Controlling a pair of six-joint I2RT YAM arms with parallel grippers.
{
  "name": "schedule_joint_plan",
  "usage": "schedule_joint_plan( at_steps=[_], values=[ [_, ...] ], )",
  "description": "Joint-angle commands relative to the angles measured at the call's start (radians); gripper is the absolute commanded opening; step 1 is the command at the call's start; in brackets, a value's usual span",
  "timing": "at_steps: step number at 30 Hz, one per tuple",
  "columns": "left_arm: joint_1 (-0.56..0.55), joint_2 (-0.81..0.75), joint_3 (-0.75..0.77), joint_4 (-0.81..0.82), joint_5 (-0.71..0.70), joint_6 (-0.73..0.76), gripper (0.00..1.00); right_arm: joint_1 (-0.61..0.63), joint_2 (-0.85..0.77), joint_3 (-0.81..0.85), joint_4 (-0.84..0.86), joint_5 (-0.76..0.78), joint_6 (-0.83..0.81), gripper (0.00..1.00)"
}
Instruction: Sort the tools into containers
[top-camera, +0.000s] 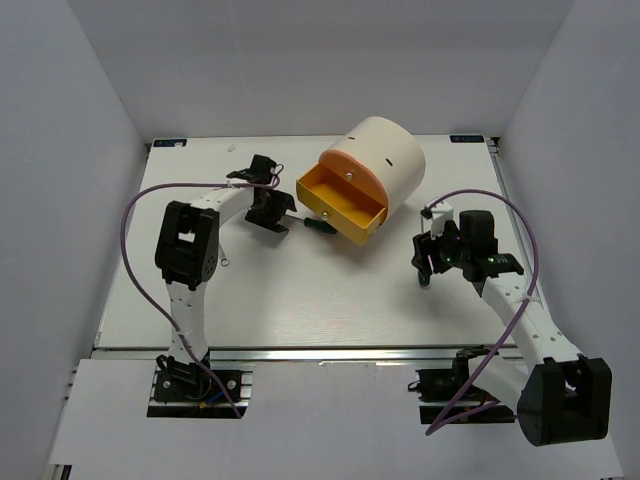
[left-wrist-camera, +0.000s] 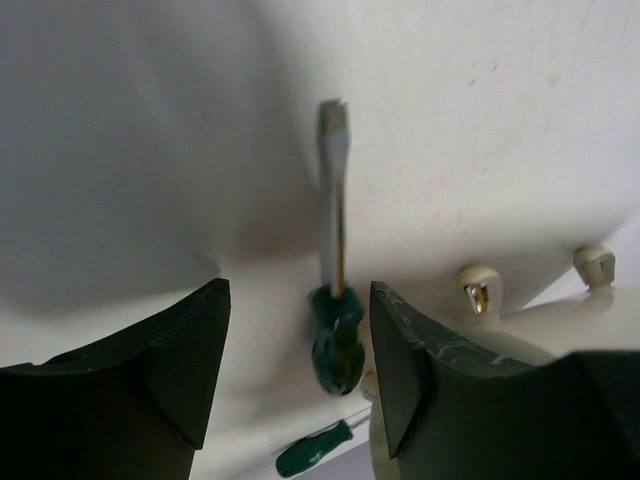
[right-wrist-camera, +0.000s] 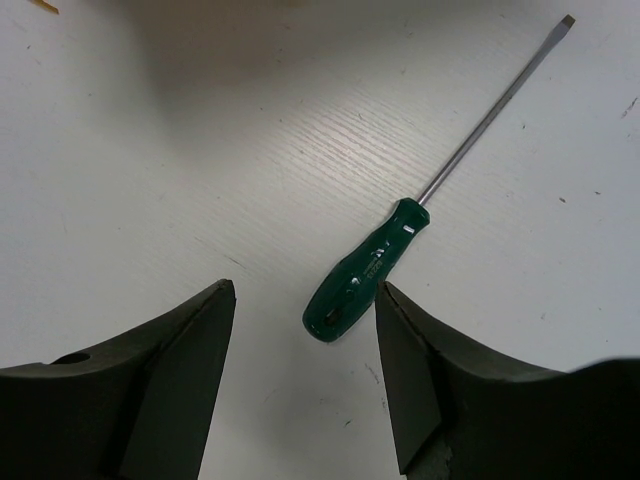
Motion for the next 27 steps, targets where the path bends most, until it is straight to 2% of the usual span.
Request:
schedule_joint_plan(
  at_steps=[1,7,10,13,17,19,22,25,27],
  values=[
    [0.002,0.031,0.098,-0.034,0.000,-0.016,0.68,0.001,-0.024,-0.014,0.044,-0.005,0.010,0.64],
    [0.002,0.117,0.223,-0.126,-0.030,-0.015,0.66,0.001,-0.033,-0.026,0.049,-0.011,0.016,0.64],
    [0.005,0.182,0.315,-0.250,-0.025,-0.008,0.63,0.001,-0.044,-0.031,0.050,-0.009,0.019,0.64],
    [0.006,0.229,0.353,-0.370,-0.014,0.007,0.56,-0.002,-0.053,-0.042,0.058,-0.009,0.025,0.64],
    [0.008,0.242,0.310,-0.436,-0.008,0.043,0.46,-0.012,-0.062,-0.049,0.067,-0.020,0.039,0.64],
    [0.009,0.242,0.294,-0.450,-0.008,0.061,0.38,-0.015,-0.067,-0.053,0.070,-0.022,0.043,0.64],
    [0.008,0.233,0.278,-0.479,-0.022,0.093,0.36,-0.018,-0.070,-0.054,0.078,-0.028,0.048,0.64],
    [0.011,0.211,0.244,-0.490,-0.056,0.130,0.29,-0.019,-0.073,-0.056,0.081,-0.035,0.054,0.64],
    [0.012,0.182,0.201,-0.487,-0.069,0.150,0.21,-0.021,-0.076,-0.054,0.083,-0.042,0.059,0.64]
  ],
)
